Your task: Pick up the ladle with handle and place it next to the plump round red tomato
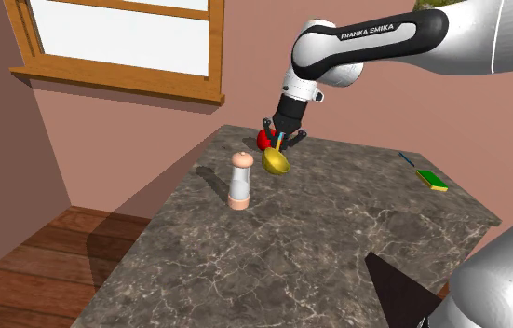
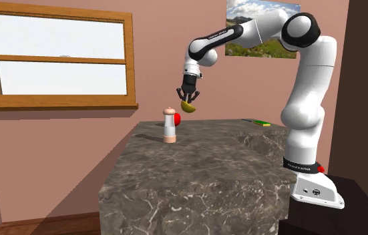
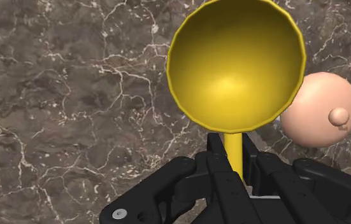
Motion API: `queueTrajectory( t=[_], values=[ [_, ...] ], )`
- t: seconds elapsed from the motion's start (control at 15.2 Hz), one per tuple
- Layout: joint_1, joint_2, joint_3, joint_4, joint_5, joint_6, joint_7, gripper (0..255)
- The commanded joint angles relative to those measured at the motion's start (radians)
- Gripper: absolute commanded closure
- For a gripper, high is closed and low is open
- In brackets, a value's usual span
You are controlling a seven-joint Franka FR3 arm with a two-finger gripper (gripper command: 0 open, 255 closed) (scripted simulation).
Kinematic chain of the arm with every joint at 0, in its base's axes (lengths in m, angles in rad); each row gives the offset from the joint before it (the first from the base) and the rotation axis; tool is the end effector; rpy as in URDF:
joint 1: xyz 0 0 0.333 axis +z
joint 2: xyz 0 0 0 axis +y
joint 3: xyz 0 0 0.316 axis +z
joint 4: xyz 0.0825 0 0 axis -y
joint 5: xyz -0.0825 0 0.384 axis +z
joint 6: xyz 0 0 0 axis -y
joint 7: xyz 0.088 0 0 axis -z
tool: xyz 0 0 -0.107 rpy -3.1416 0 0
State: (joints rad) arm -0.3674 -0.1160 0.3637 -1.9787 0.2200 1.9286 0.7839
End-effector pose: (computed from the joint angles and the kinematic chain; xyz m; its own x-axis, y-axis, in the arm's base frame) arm 0.5338 0.0197 0.5208 0.6553 -0.7510 -0.0809 -0.7525 -0.6397 -0.1568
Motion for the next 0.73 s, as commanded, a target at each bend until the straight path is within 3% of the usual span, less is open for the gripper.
queueTrajectory(
  t=[0.0, 0.66],
  values=[
    [-0.019, 0.007, -0.023, 0.000, -0.002, -0.002, -0.043, 255],
    [-0.121, 0.132, -0.136, 0.147, -0.040, -0.064, -0.238, 255]
  ],
)
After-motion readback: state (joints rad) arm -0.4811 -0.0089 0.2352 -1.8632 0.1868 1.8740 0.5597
